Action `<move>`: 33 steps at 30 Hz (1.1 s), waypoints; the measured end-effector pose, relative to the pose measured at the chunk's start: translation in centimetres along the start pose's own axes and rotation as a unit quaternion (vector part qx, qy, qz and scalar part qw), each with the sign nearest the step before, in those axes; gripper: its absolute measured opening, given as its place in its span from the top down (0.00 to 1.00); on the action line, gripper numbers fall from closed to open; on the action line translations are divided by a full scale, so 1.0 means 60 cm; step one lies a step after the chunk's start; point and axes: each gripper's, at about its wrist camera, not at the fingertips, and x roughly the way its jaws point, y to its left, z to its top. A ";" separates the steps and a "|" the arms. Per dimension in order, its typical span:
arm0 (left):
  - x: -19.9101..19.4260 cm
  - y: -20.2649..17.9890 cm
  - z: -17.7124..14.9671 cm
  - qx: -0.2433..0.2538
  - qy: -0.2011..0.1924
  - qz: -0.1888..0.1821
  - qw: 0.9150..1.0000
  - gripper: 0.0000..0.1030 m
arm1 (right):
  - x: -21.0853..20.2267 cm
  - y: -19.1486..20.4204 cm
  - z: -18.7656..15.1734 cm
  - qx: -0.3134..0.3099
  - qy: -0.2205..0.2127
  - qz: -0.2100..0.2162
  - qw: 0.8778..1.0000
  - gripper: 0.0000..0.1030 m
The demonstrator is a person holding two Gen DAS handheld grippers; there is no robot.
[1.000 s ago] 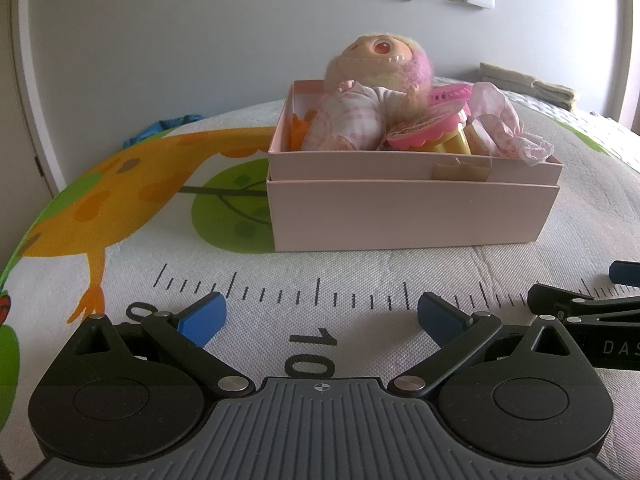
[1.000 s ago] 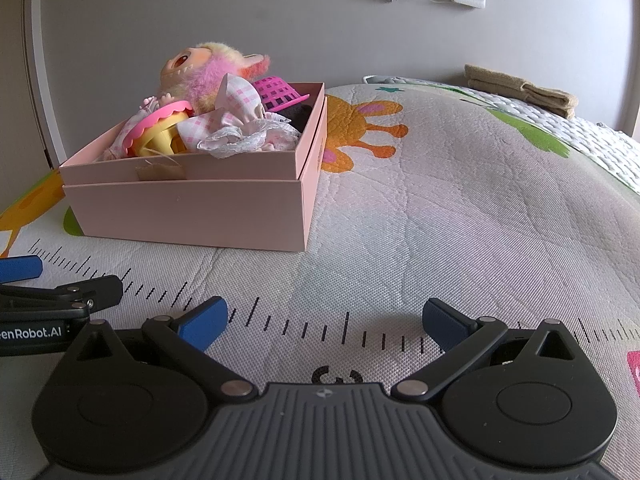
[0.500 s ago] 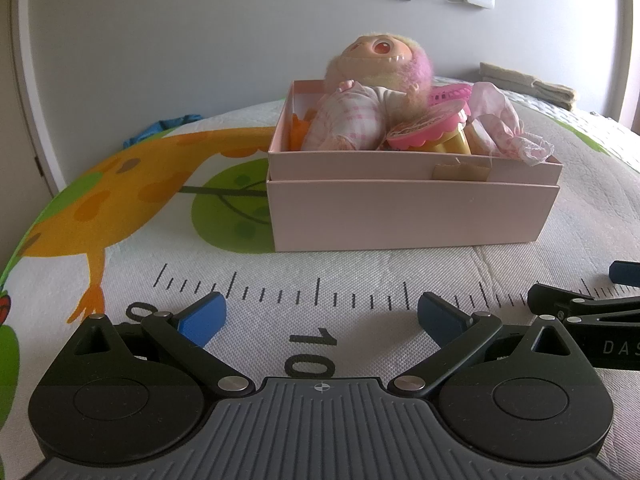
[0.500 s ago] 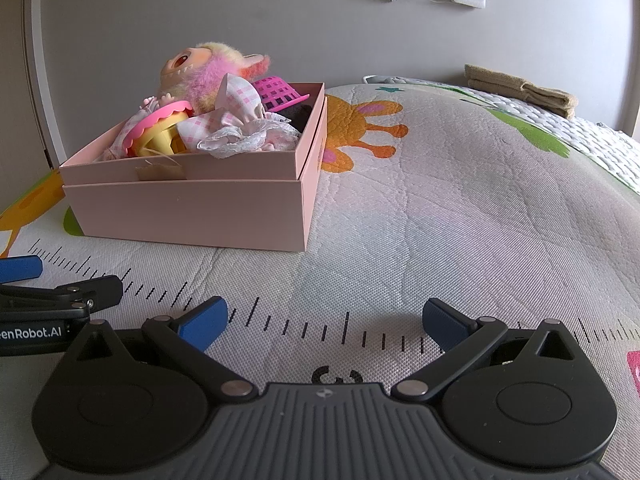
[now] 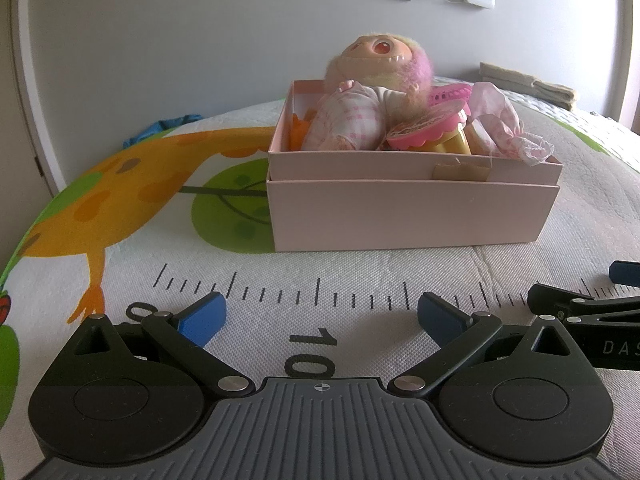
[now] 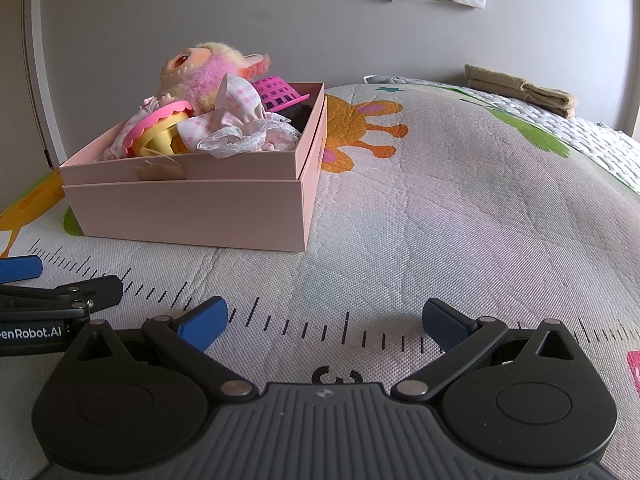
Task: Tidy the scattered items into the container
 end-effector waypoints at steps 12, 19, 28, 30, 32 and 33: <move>0.000 0.004 -0.001 0.000 0.000 0.000 1.000 0.00 | 0.000 0.000 0.000 0.000 0.000 0.000 1.000 0.00; 0.000 0.003 -0.001 0.000 0.000 0.000 1.000 0.00 | 0.000 0.000 0.000 0.000 0.000 0.000 1.000 0.00; 0.000 0.006 -0.001 0.000 0.000 0.000 1.000 0.00 | 0.000 0.001 0.000 0.000 0.000 0.000 1.000 0.00; -0.001 0.009 -0.002 0.000 0.000 0.000 1.000 0.00 | 0.000 0.001 0.000 0.000 0.000 0.000 1.000 0.00; 0.000 0.006 -0.001 0.000 0.000 0.000 1.000 0.00 | 0.000 0.000 0.001 0.000 0.000 0.000 1.000 0.00; 0.000 0.006 -0.001 0.000 0.000 0.000 1.000 0.00 | 0.000 0.001 0.000 0.000 0.000 0.000 1.000 0.00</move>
